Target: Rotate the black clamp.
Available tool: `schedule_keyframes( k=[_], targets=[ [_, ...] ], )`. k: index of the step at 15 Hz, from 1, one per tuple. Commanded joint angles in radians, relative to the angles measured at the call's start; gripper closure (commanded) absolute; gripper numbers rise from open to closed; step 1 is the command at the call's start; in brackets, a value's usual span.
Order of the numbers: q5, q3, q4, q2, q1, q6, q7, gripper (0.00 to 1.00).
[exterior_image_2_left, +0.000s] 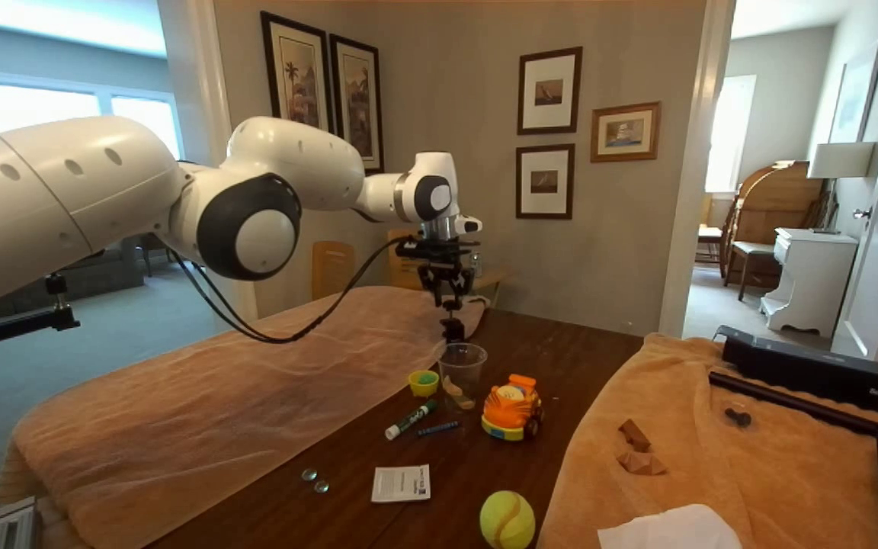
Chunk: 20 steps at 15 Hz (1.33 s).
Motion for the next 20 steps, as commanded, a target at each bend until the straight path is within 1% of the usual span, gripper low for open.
schedule_keyframes(
  k=[1, 2, 4, 5, 8, 11, 12, 13, 14, 15, 16, 17, 20],
  targets=[
    [-0.002, -0.002, 0.068, 0.036, 0.007, -0.004, -0.022, 0.58],
    [-0.003, -0.002, 0.069, 0.035, 0.007, -0.003, -0.023, 0.45],
    [-0.003, -0.001, 0.069, 0.035, 0.008, -0.004, -0.025, 0.41],
    [-0.003, -0.001, 0.068, 0.035, 0.009, -0.006, -0.027, 0.33],
    [-0.003, -0.002, 0.065, 0.034, 0.01, -0.009, -0.029, 0.24],
    [0.0, -0.002, 0.067, 0.034, 0.011, -0.012, -0.017, 0.24],
    [0.002, -0.001, 0.07, 0.035, 0.009, -0.01, -0.019, 0.19],
    [0.005, 0.002, 0.071, 0.035, 0.006, -0.016, -0.025, 0.19],
    [0.004, 0.003, 0.071, 0.033, 0.006, -0.023, -0.035, 0.13],
    [0.001, 0.001, 0.072, 0.032, 0.006, -0.028, -0.043, 0.14],
    [-0.001, 0.0, 0.073, 0.032, 0.006, -0.03, -0.05, 0.08],
    [-0.002, -0.001, 0.074, 0.032, 0.006, -0.035, -0.06, 0.1],
    [0.0, -0.004, 0.075, 0.033, 0.008, -0.048, -0.057, 0.0]
  ],
)
